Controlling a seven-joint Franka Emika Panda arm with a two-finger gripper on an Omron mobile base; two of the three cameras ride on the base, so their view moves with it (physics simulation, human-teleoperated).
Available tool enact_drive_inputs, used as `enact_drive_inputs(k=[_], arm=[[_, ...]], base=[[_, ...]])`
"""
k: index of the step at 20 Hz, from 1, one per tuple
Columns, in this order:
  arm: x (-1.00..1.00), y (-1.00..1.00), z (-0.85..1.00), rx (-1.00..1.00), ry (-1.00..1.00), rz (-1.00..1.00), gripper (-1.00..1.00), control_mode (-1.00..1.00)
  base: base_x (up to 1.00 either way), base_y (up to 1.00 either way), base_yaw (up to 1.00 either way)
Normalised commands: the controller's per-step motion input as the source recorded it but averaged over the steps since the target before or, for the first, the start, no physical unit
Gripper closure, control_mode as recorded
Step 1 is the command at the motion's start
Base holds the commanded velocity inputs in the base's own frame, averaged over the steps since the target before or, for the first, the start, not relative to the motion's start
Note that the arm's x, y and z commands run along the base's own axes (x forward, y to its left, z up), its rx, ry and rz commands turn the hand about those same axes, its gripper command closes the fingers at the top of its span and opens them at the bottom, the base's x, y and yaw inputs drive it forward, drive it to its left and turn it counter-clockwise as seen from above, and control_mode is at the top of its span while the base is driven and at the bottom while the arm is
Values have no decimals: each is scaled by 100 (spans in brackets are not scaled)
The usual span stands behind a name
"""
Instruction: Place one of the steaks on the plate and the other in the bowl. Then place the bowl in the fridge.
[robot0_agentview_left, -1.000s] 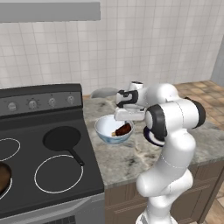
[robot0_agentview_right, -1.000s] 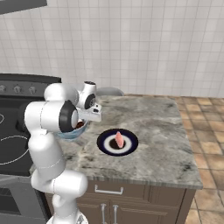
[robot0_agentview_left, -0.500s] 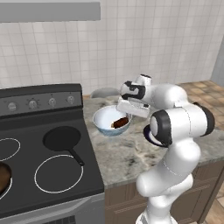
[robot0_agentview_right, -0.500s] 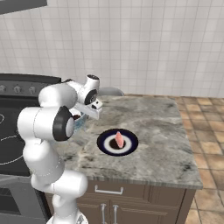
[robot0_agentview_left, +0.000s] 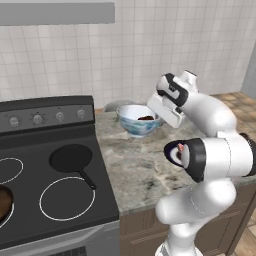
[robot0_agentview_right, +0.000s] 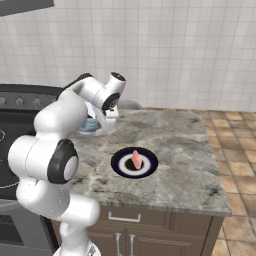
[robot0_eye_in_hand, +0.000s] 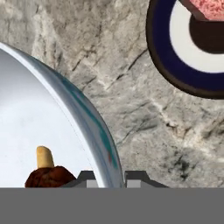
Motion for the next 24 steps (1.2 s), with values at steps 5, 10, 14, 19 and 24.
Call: enact_drive_inputs(k=[5,10,14,19,24], arm=[[-72,-11,97,18,22,-50,100,-100],[-100,0,39,-7,-5,-25,100,-100],[-100,-10,3,-22,-6,-8,100,-100],[-100,-16,-19,-14,-21,5,100,-100],[-100,-7,0,-6,1,11,100,-100]], base=[[0,0,0],[0,0,0],[0,0,0],[0,0,0],[0,0,0]])
